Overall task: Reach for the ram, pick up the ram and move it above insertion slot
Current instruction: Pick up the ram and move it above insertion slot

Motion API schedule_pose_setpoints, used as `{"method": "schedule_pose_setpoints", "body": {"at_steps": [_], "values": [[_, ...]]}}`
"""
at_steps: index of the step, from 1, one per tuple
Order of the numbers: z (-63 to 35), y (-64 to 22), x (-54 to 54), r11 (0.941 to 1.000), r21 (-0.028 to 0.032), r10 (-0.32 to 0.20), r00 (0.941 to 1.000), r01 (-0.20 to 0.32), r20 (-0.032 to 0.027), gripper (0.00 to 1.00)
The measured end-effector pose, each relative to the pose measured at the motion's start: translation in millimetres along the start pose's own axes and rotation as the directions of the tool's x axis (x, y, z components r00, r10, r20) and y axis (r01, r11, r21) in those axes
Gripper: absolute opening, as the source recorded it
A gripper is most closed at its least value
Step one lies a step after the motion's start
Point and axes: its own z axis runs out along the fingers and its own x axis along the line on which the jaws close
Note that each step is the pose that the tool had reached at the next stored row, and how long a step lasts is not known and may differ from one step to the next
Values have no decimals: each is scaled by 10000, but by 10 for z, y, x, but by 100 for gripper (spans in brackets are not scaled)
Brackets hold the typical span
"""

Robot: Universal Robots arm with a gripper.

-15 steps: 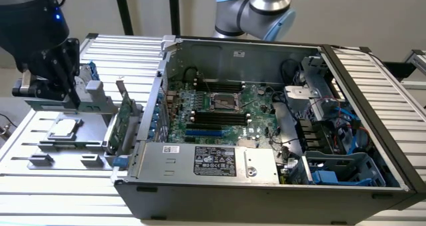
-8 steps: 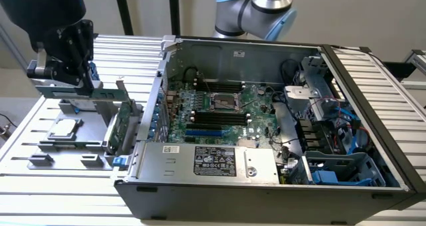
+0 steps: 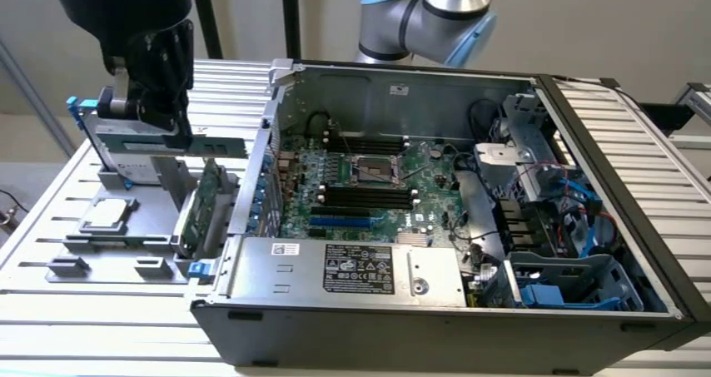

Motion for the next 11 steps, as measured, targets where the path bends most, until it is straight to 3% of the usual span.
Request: {"method": "schedule_pose_setpoints", "body": {"at_steps": [5, 11], "values": [[-19, -227, 2, 10000, -1, -5, 10000, 5, 84, 13], [-34, -502, 5, 10000, -5, -7, 9999, 7, 115, 13]]}}
